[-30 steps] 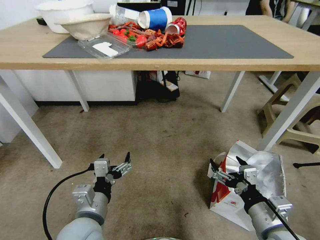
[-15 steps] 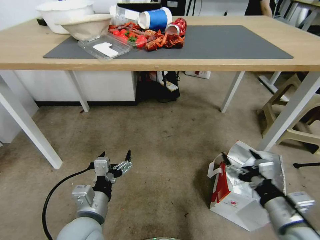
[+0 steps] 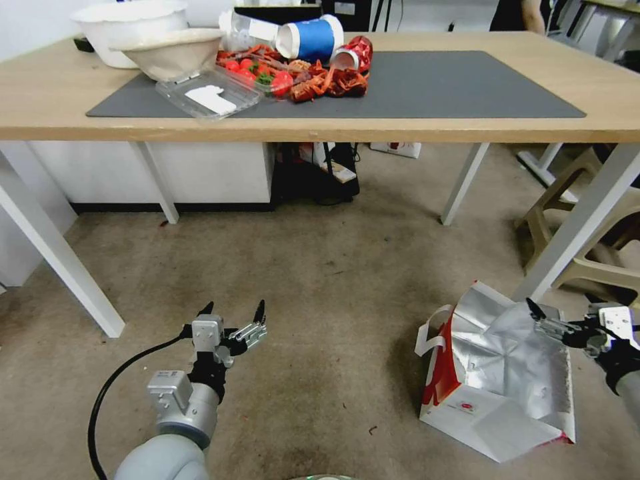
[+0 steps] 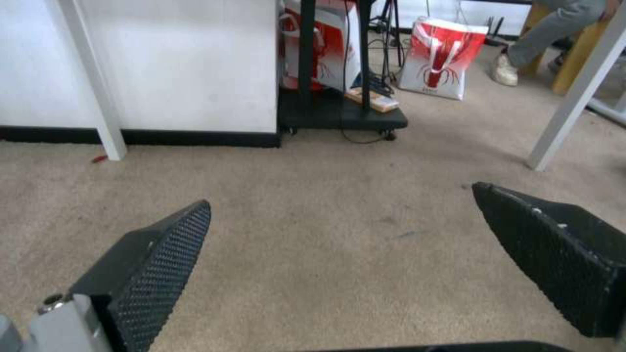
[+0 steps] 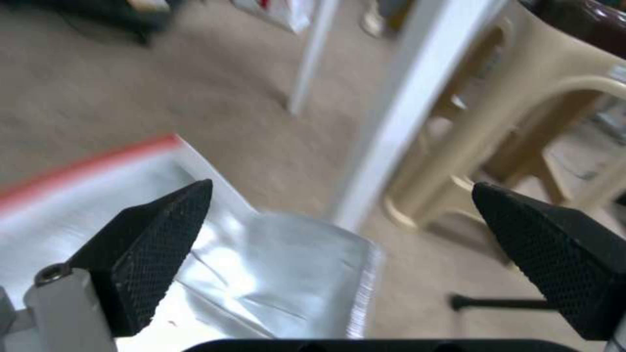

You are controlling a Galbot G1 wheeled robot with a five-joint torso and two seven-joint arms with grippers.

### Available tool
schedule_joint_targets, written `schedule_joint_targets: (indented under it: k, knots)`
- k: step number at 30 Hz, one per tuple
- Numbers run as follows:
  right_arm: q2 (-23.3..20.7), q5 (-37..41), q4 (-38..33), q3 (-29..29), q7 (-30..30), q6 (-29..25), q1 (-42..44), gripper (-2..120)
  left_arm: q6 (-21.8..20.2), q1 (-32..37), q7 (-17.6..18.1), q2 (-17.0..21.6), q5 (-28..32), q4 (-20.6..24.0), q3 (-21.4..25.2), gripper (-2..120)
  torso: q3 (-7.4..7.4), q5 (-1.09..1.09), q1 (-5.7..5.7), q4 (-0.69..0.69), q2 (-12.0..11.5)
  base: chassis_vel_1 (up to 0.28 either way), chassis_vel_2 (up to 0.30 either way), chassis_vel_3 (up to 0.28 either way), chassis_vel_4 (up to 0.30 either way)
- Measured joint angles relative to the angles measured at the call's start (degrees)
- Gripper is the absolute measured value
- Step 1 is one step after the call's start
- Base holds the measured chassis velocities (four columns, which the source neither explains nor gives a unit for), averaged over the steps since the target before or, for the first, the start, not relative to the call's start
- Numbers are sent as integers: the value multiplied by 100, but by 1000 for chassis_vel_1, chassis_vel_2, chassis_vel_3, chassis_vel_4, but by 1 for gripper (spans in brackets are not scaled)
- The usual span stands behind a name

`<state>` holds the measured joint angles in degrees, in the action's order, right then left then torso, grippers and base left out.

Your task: Pick up the food delivery bag from the floor and place it on the table.

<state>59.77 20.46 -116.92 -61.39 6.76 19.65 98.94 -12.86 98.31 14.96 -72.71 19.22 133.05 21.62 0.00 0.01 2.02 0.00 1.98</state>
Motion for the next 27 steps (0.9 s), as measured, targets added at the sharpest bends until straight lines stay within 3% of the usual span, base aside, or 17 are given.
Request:
schedule_joint_targets:
  k: [11,27]
  knots:
    - [-258,-286,651,477,-534,585,-575,100,-23,-18,34,87,-51,-51,-30,100,0,-1,0,0,2,0,0,0,0]
    - [-708,-41,1471,923,-699,1196,-1232,100,7,63,45,106,-88,25,61,100,0,-2,0,0,3,0,0,0,0]
